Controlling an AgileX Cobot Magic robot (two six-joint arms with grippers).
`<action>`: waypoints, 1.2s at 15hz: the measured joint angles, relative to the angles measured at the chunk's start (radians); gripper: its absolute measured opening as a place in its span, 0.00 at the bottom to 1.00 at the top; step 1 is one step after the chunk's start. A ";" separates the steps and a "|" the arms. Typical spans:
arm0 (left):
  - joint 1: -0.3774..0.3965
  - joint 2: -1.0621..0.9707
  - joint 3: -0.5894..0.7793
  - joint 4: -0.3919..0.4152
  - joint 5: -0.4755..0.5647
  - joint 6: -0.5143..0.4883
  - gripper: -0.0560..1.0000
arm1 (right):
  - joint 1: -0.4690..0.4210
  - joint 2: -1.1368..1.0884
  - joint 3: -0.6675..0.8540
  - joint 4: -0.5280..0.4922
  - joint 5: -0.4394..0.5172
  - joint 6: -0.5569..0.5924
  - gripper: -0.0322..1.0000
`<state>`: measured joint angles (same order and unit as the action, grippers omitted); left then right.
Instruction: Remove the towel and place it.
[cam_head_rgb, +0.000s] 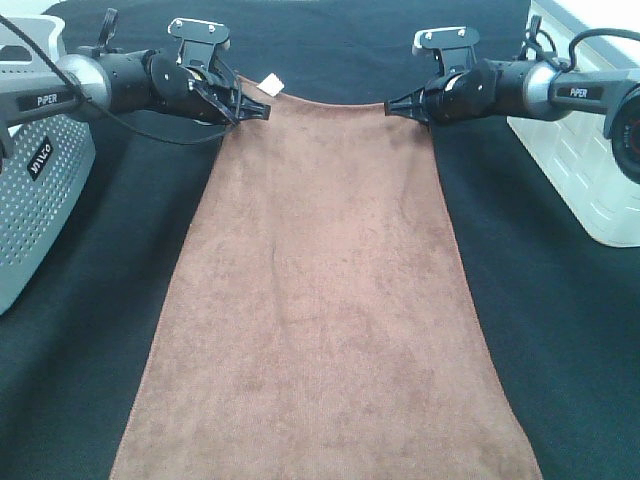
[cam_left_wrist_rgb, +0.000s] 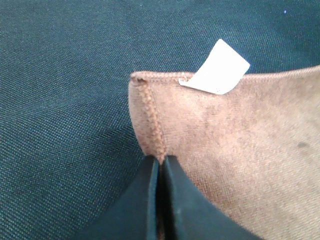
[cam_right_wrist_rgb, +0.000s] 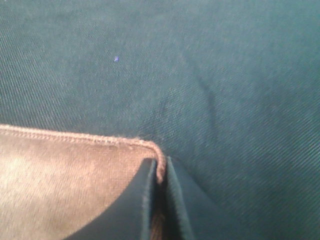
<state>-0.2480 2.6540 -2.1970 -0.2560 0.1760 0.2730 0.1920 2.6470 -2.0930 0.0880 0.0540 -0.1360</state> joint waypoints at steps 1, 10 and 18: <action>0.000 0.000 0.000 -0.001 -0.003 0.000 0.06 | 0.000 0.006 0.000 0.000 0.000 0.000 0.10; 0.000 0.032 0.000 -0.007 -0.041 0.000 0.35 | -0.006 0.009 0.000 0.032 0.000 0.008 0.64; 0.000 0.011 0.000 -0.007 -0.058 0.000 0.69 | -0.022 -0.047 0.000 0.051 0.077 0.015 0.66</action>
<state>-0.2480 2.6650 -2.1970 -0.2630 0.1180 0.2730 0.1700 2.6000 -2.0930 0.1390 0.1310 -0.1210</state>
